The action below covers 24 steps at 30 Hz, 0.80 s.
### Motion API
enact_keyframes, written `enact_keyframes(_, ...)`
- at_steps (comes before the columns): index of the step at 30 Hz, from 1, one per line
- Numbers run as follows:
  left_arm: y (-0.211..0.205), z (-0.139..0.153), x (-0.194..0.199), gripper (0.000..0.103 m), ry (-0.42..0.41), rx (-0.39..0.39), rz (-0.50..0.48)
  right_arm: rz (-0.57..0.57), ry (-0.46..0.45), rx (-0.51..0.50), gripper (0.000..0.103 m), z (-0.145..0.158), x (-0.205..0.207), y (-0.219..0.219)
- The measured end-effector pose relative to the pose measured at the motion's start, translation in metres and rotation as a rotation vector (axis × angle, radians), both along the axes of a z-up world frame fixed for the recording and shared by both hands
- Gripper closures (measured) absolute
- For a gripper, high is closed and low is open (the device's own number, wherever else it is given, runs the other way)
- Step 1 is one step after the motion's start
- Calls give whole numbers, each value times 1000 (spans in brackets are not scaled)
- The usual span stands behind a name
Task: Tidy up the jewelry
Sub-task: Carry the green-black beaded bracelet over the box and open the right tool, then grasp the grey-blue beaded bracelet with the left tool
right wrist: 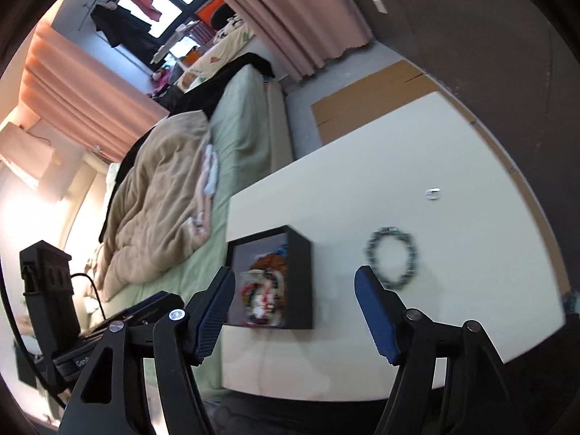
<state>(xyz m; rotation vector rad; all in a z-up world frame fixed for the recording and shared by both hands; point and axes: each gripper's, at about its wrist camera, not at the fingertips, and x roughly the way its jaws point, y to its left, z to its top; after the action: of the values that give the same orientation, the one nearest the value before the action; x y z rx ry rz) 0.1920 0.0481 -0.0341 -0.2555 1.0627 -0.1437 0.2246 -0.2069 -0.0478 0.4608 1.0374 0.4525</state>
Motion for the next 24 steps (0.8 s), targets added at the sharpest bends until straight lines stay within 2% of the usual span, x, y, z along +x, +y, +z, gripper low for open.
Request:
enact_keyframes(7, -44, -5, 14, 31, 9, 13, -67, -75, 31, 8, 34, -6, 6, -44)
enact_keyframes(15, -88, -20, 33, 31, 33, 42, -118, -81, 31, -28, 34, -19, 11, -69)
enact_keyframes(17, -98, -25, 38, 36, 42, 63, -130, -86, 44, -53, 34, -28, 15, -77)
enact_keyframes(21, -117, -40, 51, 52, 82, 87, -152, -98, 53, -54, 34, -38, 19, -100)
enact_keyframes(24, -129, -52, 60, 54, 106, 111, -159, -103, 60, -52, 34, -45, 23, -112)
